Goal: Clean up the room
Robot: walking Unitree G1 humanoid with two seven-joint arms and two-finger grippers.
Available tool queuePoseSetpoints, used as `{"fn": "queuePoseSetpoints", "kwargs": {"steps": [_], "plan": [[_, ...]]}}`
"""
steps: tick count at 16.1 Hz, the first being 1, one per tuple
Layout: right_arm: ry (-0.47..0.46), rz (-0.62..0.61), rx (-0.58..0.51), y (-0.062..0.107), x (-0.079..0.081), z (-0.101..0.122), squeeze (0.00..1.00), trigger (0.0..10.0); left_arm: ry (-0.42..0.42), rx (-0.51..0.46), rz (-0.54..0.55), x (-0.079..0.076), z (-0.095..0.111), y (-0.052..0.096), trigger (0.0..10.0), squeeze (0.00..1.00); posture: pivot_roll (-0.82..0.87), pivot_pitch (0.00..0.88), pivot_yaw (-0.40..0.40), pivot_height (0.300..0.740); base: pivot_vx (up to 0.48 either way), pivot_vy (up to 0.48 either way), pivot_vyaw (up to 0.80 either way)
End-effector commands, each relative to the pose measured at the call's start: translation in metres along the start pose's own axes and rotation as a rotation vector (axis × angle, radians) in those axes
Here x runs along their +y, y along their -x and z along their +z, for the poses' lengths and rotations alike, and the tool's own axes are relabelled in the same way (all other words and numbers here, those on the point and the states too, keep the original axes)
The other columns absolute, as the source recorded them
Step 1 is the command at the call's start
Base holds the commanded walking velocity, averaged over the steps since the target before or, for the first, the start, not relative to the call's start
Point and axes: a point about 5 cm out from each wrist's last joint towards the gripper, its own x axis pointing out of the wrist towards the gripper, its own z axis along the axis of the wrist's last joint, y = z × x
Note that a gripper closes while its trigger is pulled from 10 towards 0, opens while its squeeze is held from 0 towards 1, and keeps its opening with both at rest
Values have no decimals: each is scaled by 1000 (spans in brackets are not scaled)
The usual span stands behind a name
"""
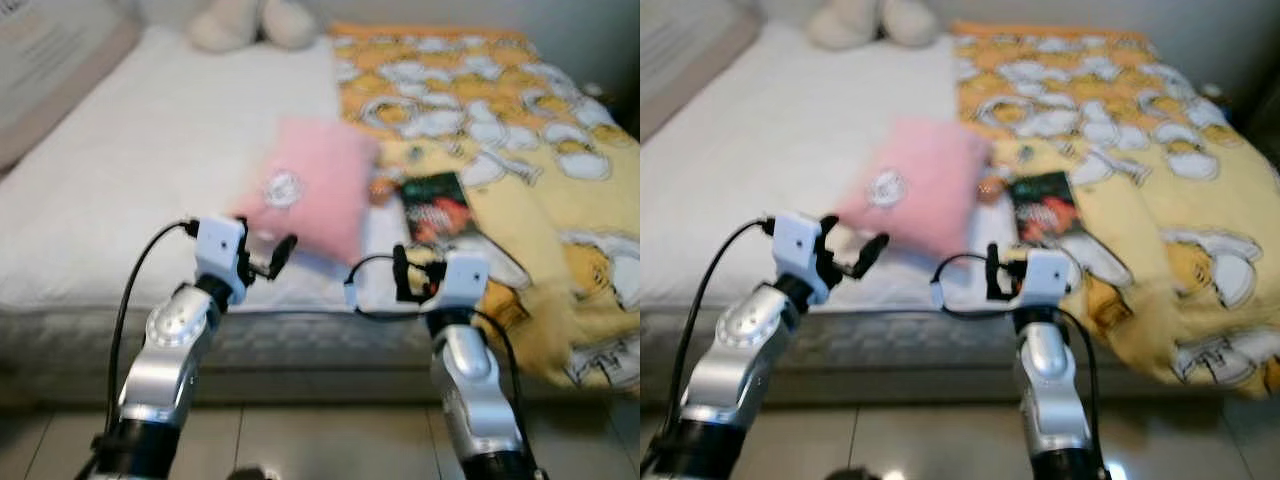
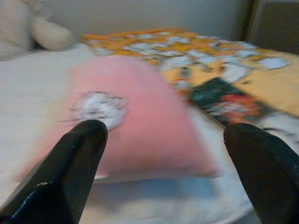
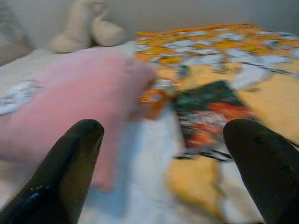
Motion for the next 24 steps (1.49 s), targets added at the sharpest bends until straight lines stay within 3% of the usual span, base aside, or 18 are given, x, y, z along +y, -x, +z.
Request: {"fn": "queuePoseSetpoints", "kwargs": {"steps": [1, 2, 4, 10, 15, 17, 19, 20, 24], "plan": [[-9, -70, -18, -1, -14, 4, 0, 10000, 46, -18, 19, -3, 6, -5, 10000, 0, -20, 0, -23, 740, 405, 255, 0], [-29, -121, -27, -2, -22, 7, 0, 10000, 139, -25, 139, 9, 9, -8, 10000, 0, -20, 0, -23, 740, 394, 274, 0], [-26, -151, -29, 0, -34, 7, 0, 10000, 165, -16, 260, 23, 7, -3, 10000, 0, -27, 0, -17, 740, 360, 317, 0], [-27, -162, -19, 4, -37, 5, 0, 10000, 91, 1, 166, 7, 10, -8, 10000, 0, -29, 0, -11, 740, 397, 158, 0], [-57, -194, -30, -8, -47, 15, 0, 10000, 72, -23, 132, 7, 21, -16, 10000, 0, -22, 0, -2, 740, 452, 0, 0], [-59, -232, -42, -15, -57, 21, 0, 10000, 33, -19, 72, 2, 27, -24, 10000, 0, -18, 0, 7, 740, 474, 0, 0], [-43, -216, -49, -16, -55, 23, 0, 10000, -33, 12, 73, 0, 24, -25, 10000, 0, -22, 0, 12, 740, 240, 0, 0], [-49, -212, -41, -15, -53, 21, 0, 10000, 7, 29, 90, 1, 20, -24, 10000, 0, -23, 0, 12, 740, 0, 0, 0], [-73, -231, -17, -15, -58, 16, 0, 10000, 11, 49, 81, 4, 19, -30, 10000, 0, -17, 0, 11, 740, 0, 0, 0]]}}
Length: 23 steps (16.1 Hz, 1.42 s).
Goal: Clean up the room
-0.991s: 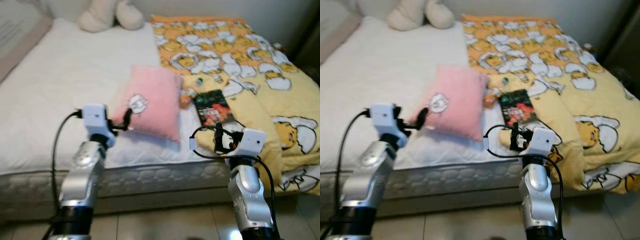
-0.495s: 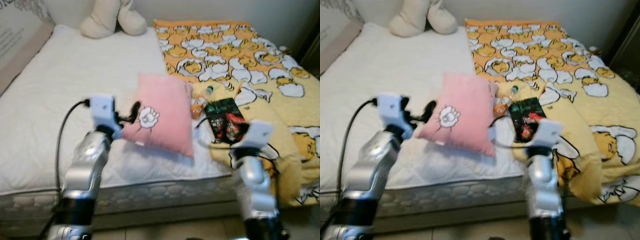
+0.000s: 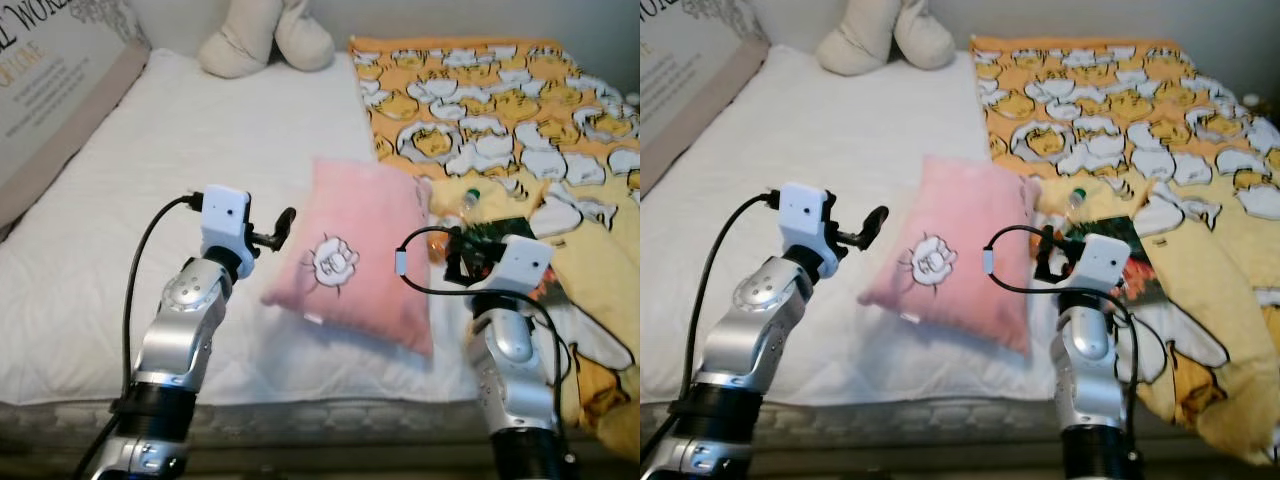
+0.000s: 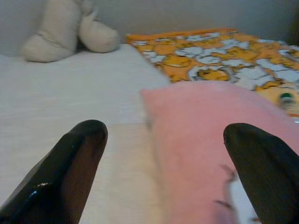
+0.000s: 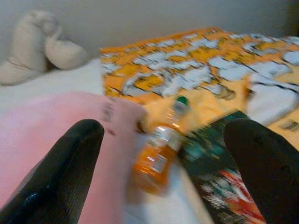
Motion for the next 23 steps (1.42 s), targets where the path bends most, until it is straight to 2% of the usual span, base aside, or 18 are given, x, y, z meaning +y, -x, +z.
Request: {"fn": "queuePoseSetpoints", "kwargs": {"steps": [1, 3, 5, 6, 7, 9, 10, 12, 13, 14, 16, 17, 20, 22, 23], "plan": [[-28, -22, 16, -4, -5, 1, 0, 10000, -3, 37, -10, 5, -3, -4, 10000, 0, -9, 0, 12, 740, 0, 0, 0], [-65, -38, 47, -11, -13, -1, 0, 10000, 18, 104, -24, 17, -6, -17, 10000, 0, 0, 4, 21, 740, 0, 0, 0], [-134, -66, 128, -22, -27, -13, 0, 10000, 76, 194, -19, 34, -13, -32, 10000, 0, 5, 22, 37, 740, 0, 0, 0], [-204, -95, 175, -27, -39, -19, 0, 10000, 143, 282, -19, 42, -26, -35, 10000, 0, 2, 45, 39, 740, 0, 0, 0], [-220, -95, 190, -28, -42, -21, 0, 10000, 164, 299, -29, 42, -30, -35, 10000, 0, 3, 48, 39, 740, 0, 0, 0], [-277, -125, 261, -29, -54, -36, 0, 10000, 297, 371, -9, 36, -55, -32, 10000, 0, -9, 76, 35, 740, 0, 0, 0], [-289, -120, 274, -29, -54, -38, 0, 10000, 312, 374, -1, 35, -57, -33, 10000, 0, -15, 84, 35, 740, 0, 0, 0], [-304, -63, 312, -34, -44, -44, 0, 10000, 349, 353, 21, 26, -59, -38, 10000, 0, -26, 101, 30, 740, 0, 0, 0], [-311, -12, 325, -38, -31, -43, 0, 10000, 376, 329, 58, 24, -57, -41, 10000, 0, -30, 109, 26, 740, 0, 0, 0], [-315, 11, 324, -41, -25, -42, 0, 10000, 390, 318, 70, 23, -56, -43, 10000, 0, -33, 113, 23, 740, 0, 0, 0], [-354, 111, 316, -50, 6, -34, 0, 10000, 456, 270, 87, 19, -47, -49, 10000, 0, -35, 120, 18, 740, 0, 0, 0], [-380, 142, 318, -51, 16, -33, 0, 10000, 472, 262, 73, 16, -45, -51, 10000, 0, -32, 120, 15, 740, 0, 0, 0], [-546, 160, 403, -44, 38, -47, 0, 10000, 525, 322, 31, 4, -55, -49, 10000, 0, -25, 121, 10, 740, 0, 0, 0], [-620, 156, 442, -38, 45, -54, 0, 10000, 562, 359, -3, -2, -61, -47, 10000, 0, -25, 123, 9, 740, 0, 0, 0], [-657, 148, 457, -37, 46, -57, 0, 10000, 547, 368, -31, -5, -61, -47, 10000, 0, -25, 121, 9, 740, 0, 0, 0]]}}
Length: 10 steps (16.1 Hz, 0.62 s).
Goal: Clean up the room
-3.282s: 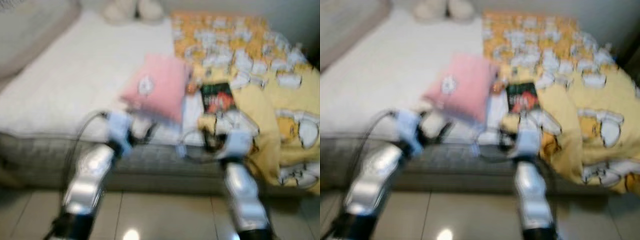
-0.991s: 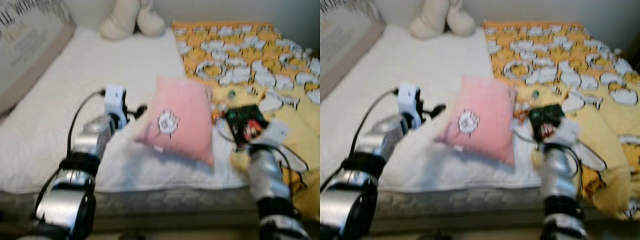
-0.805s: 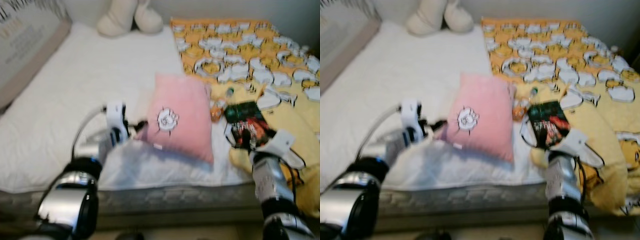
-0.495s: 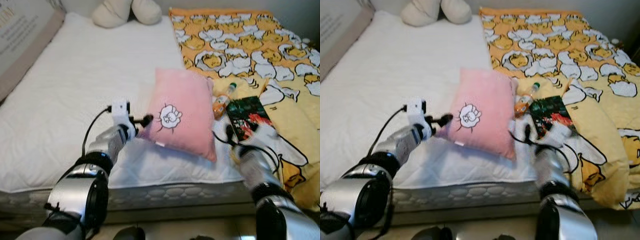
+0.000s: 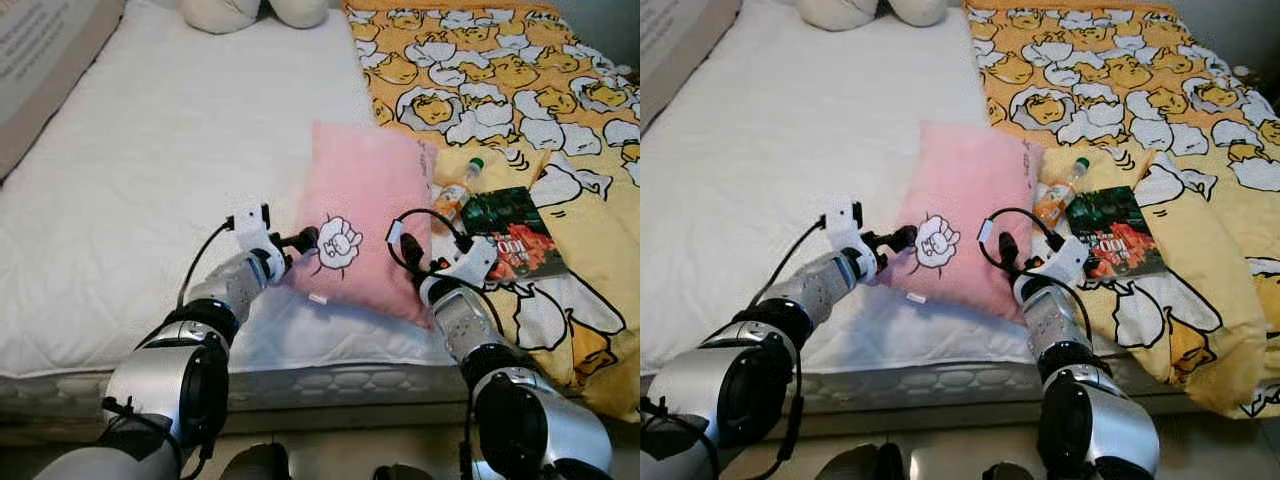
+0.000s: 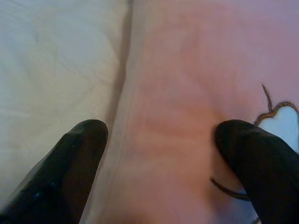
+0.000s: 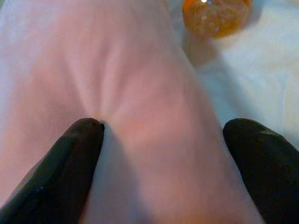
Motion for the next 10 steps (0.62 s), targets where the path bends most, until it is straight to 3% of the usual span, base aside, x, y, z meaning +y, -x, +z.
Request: {"fn": "queuePoseSetpoints", "kwargs": {"steps": [1, 5, 7, 10], "plan": [[-53, -14, 48, 2, -4, -11, 0, 10000, -18, 43, -47, -5, -6, -1, 10000, 0, -27, 118, 10, 740, 0, 0, 0], [-93, -8, 83, 3, -6, -14, 0, 10000, -91, 81, -192, -29, -10, -7, 10000, 0, -39, 108, 16, 740, 0, 0, 0], [-61, 18, 109, 2, -2, -16, 0, 10000, -197, 123, -273, -44, -23, -10, 10000, 0, -50, 108, 15, 740, 0, 0, 0], [-32, 40, 116, 1, 2, -14, 0, 10000, -278, 165, -274, -48, -40, -10, 10000, 0, -53, 106, 8, 740, 0, 0, 0]]}}
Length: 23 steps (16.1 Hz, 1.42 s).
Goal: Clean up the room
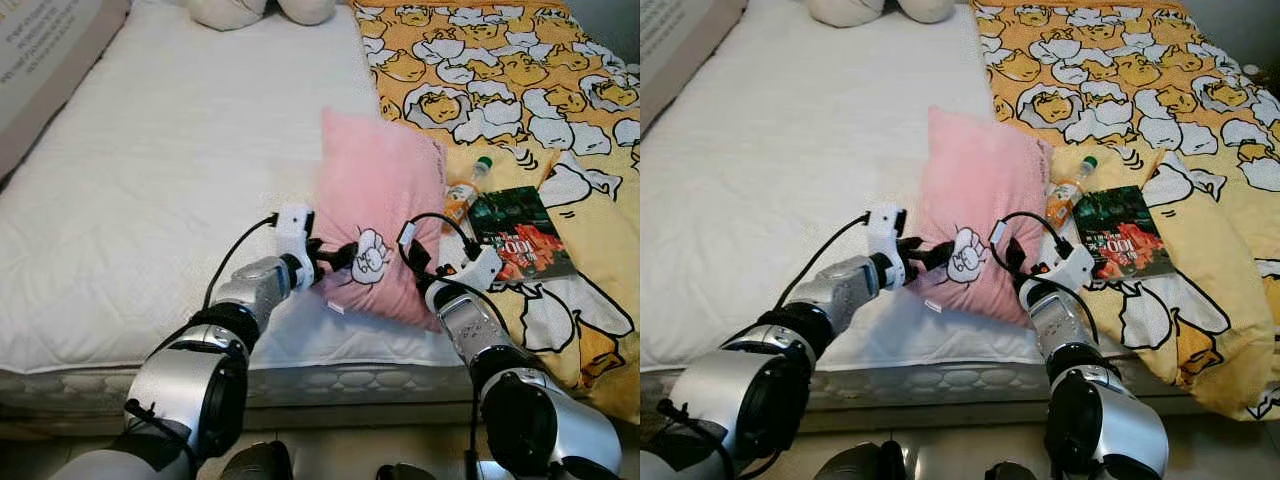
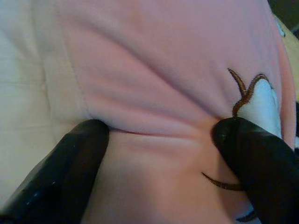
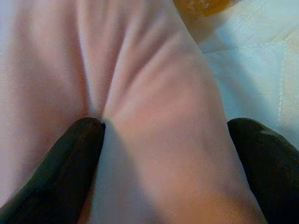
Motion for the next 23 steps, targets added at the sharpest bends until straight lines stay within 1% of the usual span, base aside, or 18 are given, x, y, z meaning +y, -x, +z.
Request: {"fn": "queuePoseSetpoints", "kwargs": {"steps": [1, 2, 3, 5, 6, 7, 9, 10, 12, 13, 15, 17, 19, 20, 22, 23], "plan": [[31, 48, 71, -2, 10, -13, 0, 10000, -3, 66, -34, -12, -18, -5, 0, 0, -53, 106, 7, 740, 0, 0, 0], [52, 62, 79, -3, 13, -15, 0, 5961, 42, 51, -49, -15, -19, -6, 0, 0, -51, 105, 8, 740, 0, 0, 0], [57, 63, 84, -3, 14, -16, 0, 0, 122, 29, -52, -16, -18, -7, 0, 0, -52, 105, 9, 740, 0, 0, 0], [58, 59, 78, -4, 16, -17, 0, 0, 338, -47, -48, -18, -15, -8, 0, 0, -53, 100, 13, 740, 0, 0, 0], [53, 64, 72, -4, 17, -16, 0, 0, 416, -84, -10, -15, -14, -7, 0, 0, -53, 100, 13, 740, 0, 0, 0], [42, 67, 61, -3, 15, -16, 0, 0, 495, -115, 20, -12, -17, -6, 0, 0, -60, 88, 11, 740, 0, 0, 0], [38, 87, 48, -1, 11, -15, 0, 0, 522, -125, 24, -11, -19, -5, 0, 0, -60, 88, 11, 740, 0, 0, 0], [35, 83, 49, 0, 10, -16, 0, 0, 515, -120, 17, -11, -21, -5, 0, 0, -66, 81, 8, 740, 0, 0, 0], [27, 72, 61, 3, 3, -20, 0, 0, 441, -79, -15, -17, -31, -6, 0, 0, -67, 80, 6, 740, 0, 0, 0], [26, 69, 59, 5, 1, -21, 0, 0, 385, -49, -40, -20, -37, -6, 0, 0, -74, 80, 4, 740, 0, 0, 0], [9, 68, 42, 7, -5, -17, 0, 0, 319, -10, -58, -19, -43, -3, 0, 0, -76, 87, 6, 740, 0, 0, 0], [-20, 66, 16, 8, -9, -12, 0, 0, 288, 1, -49, -12, -44, 1, 0, 0, -74, 92, 9, 740, 0, 0, 0], [-25, 67, 1, 9, -11, -8, 0, 0, 292, -29, -9, -3, -41, 5, 0, 0, -72, 95, 9, 740, 0, 0, 0], [-7, 71, -2, 9, -10, -7, 0, 0, 316, -59, 19, 0, -37, 6, 0, 0, -72, 99, 6, 740, 0, 0, 0], [52, 77, -3, 10, -11, -6, 0, 0, 316, -79, 37, 2, -34, 6, 0, 0, -73, 100, 4, 740, 0, 0, 0], [80, 87, -4, 11, -10, -6, 0, 0, 270, -73, 81, 4, -34, 6, 0, 0, -74, 100, 4, 740, 0, 0, 0]]}}
